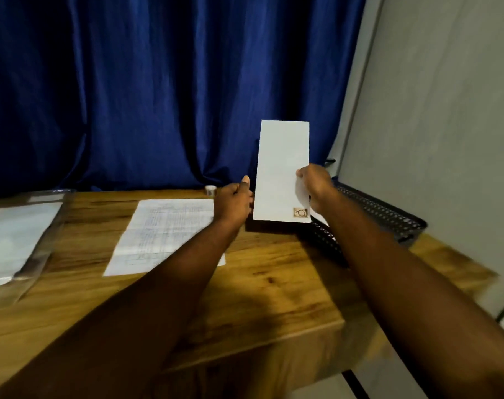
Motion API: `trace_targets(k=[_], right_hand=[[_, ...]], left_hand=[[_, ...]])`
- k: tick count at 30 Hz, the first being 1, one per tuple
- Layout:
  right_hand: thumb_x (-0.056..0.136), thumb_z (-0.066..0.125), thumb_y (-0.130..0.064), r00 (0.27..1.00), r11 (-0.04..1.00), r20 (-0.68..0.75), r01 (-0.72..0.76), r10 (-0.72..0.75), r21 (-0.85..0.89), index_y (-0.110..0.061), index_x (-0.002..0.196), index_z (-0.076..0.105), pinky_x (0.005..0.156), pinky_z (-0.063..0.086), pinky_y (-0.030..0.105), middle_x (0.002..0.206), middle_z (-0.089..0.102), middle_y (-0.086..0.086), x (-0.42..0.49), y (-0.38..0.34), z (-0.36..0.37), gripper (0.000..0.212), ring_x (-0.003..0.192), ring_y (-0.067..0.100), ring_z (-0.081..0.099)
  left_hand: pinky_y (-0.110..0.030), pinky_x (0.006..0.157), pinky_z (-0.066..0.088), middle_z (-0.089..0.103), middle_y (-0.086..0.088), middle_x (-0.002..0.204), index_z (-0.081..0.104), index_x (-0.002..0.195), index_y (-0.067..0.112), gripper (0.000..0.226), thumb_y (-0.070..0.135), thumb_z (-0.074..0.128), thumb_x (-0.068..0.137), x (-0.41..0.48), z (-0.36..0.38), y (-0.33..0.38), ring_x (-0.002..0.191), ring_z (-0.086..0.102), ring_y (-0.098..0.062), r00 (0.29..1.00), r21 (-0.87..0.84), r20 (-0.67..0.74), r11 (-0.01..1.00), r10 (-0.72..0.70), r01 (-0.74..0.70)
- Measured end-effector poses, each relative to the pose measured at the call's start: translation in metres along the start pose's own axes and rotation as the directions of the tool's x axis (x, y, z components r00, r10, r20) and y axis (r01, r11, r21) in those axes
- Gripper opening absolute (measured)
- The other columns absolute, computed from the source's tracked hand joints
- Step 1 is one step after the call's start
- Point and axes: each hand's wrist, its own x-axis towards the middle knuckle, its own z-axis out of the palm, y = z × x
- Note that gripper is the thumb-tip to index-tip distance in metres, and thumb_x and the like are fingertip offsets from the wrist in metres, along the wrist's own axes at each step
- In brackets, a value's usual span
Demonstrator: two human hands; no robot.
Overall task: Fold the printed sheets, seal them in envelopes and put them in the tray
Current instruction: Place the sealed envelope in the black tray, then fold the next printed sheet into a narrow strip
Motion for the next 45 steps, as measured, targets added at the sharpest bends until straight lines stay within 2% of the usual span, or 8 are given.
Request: trace_targets(k=[3, 8, 14, 20, 28, 33, 39, 45], right_hand=[[0.105, 0.042, -0.010, 0.988, 0.985, -0.108, 0.095, -0.112, -0.146, -0.004, 0.143, 0.055, 0.097, 0.047, 0.035, 0.137, 0.062, 0.017, 0.013, -0.002, -0.051, 0.041, 0.127, 0.039, 0.060], [0.104, 0.043, -0.011, 0.955, 0.928, -0.218, 0.115, -0.201, -0.355, -0.001, 0.142, 0.053, 0.090, 0.037, 0.028, 0.143, 0.059, 0.020, 0.041, 0.006, -0.121, 0.041, 0.124, 0.035, 0.059], [0.104, 0.049, -0.013, 0.995, 0.661, 0.104, 0.083, -0.007, -0.746, 0.002, 0.138, 0.058, 0.081, 0.043, 0.032, 0.137, 0.060, 0.027, 0.044, 0.035, -0.135, 0.038, 0.099, 0.030, 0.059], [0.104, 0.061, -0.024, 0.996, 0.506, 0.080, 0.054, 0.030, -0.861, 0.000, 0.152, 0.048, 0.113, 0.044, 0.040, 0.155, 0.050, 0.023, 0.043, 0.058, -0.131, 0.055, 0.139, 0.036, 0.053], [0.094, 0.073, -0.018, 0.996, 0.366, 0.088, 0.080, 0.005, -0.927, -0.006, 0.145, 0.058, 0.107, 0.052, 0.045, 0.136, 0.064, 0.018, 0.054, 0.065, -0.133, 0.054, 0.124, 0.035, 0.062], [0.093, 0.074, -0.040, 0.955, 0.298, 0.066, 0.155, -0.288, -0.942, -0.017, 0.127, 0.066, 0.078, 0.051, 0.035, 0.116, 0.070, 0.008, 0.041, 0.049, -0.122, 0.042, 0.095, 0.026, 0.064], [0.089, 0.062, -0.029, 0.841, 0.427, 0.252, 0.473, -0.478, -0.771, -0.026, 0.095, 0.071, 0.083, 0.060, 0.041, 0.101, 0.075, 0.002, 0.011, 0.023, -0.053, 0.011, 0.092, 0.025, 0.070], [0.080, 0.057, -0.032, 0.827, 0.537, 0.386, 0.560, -0.409, -0.631, -0.026, 0.085, 0.068, 0.084, 0.061, 0.041, 0.091, 0.075, -0.003, -0.014, 0.039, 0.041, 0.013, 0.088, 0.023, 0.070]], left_hand=[[-0.029, 0.055, 0.047, 0.069, -0.004, 0.073, 0.066, 0.081, 0.015, 0.045, 0.050, 0.054, 0.106, -0.013, 0.039, -0.001, 0.058, 0.060, -0.016, 0.998, -0.028, 0.059, 1.000, -0.007, 0.009], [-0.034, 0.060, 0.052, 0.072, -0.001, 0.068, 0.068, 0.076, 0.016, 0.046, 0.052, 0.057, 0.104, -0.023, 0.075, -0.011, 0.053, 0.061, -0.014, 0.997, -0.016, 0.078, 1.000, -0.010, 0.011], [-0.058, 0.086, 0.061, 0.073, 0.003, 0.063, 0.073, 0.069, 0.027, 0.056, 0.076, 0.052, 0.085, -0.029, 0.093, -0.033, 0.064, 0.070, -0.028, 0.996, 0.088, 0.087, 0.996, -0.034, 0.026], [-0.055, 0.083, 0.062, 0.074, 0.001, 0.068, 0.072, 0.069, 0.028, 0.054, 0.074, 0.052, 0.087, -0.037, 0.106, -0.036, 0.071, 0.073, -0.032, 0.999, 0.167, 0.051, 0.986, -0.014, 0.005], [-0.056, 0.081, 0.063, 0.075, -0.004, 0.078, 0.070, 0.078, 0.019, 0.052, 0.063, 0.053, 0.100, -0.040, 0.112, -0.038, 0.074, 0.072, -0.030, 0.996, 0.230, 0.087, 0.973, -0.004, -0.016], [-0.054, 0.081, 0.063, 0.075, -0.002, 0.077, 0.070, 0.078, 0.019, 0.052, 0.065, 0.053, 0.098, -0.037, 0.107, -0.037, 0.072, 0.072, -0.028, 0.994, 0.213, 0.107, 0.977, -0.001, -0.022], [-0.061, 0.072, 0.059, 0.072, -0.009, 0.070, 0.070, 0.073, 0.023, 0.054, 0.075, 0.054, 0.077, -0.002, 0.076, -0.042, 0.061, 0.062, -0.028, 0.996, 0.173, 0.067, 0.982, 0.062, -0.072], [-0.055, 0.067, 0.061, 0.067, -0.015, 0.067, 0.059, 0.068, 0.018, 0.046, 0.064, 0.058, 0.076, 0.022, 0.002, -0.024, 0.065, 0.068, -0.039, 0.987, 0.251, -0.118, 0.965, 0.109, -0.077]])
